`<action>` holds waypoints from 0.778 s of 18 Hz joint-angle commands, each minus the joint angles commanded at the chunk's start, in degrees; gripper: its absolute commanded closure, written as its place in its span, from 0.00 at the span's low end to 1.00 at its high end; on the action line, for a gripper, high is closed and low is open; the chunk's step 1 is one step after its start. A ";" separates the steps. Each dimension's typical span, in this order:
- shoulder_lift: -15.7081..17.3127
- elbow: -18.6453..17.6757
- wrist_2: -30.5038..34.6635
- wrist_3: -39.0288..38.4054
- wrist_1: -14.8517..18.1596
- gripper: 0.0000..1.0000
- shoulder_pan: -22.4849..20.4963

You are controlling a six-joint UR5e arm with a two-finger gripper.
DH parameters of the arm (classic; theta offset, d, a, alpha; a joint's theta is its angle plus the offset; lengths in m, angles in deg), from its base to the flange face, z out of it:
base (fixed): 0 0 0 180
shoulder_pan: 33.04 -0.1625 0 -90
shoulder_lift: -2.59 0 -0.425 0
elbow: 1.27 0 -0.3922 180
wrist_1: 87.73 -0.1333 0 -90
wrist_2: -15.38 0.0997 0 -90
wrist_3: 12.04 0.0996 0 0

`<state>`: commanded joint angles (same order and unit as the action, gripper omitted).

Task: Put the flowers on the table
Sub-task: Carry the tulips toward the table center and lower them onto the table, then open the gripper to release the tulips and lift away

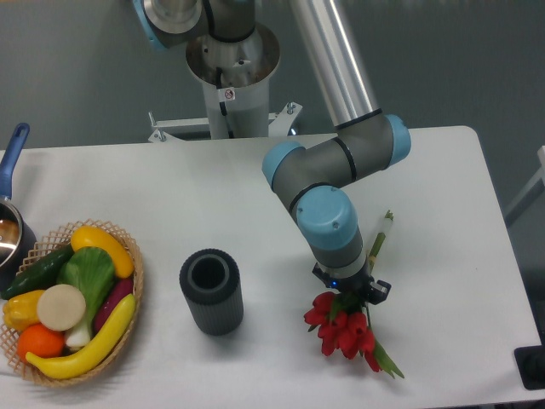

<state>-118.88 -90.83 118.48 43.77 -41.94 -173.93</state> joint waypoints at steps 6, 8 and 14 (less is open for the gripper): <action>6.15 1.49 -0.97 -0.09 0.26 0.00 -2.45; 7.74 2.45 -1.67 0.17 1.22 0.00 -4.38; 12.83 9.04 -7.82 9.21 17.37 0.00 -10.63</action>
<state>-106.05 -81.80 110.65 52.98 -24.57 -184.56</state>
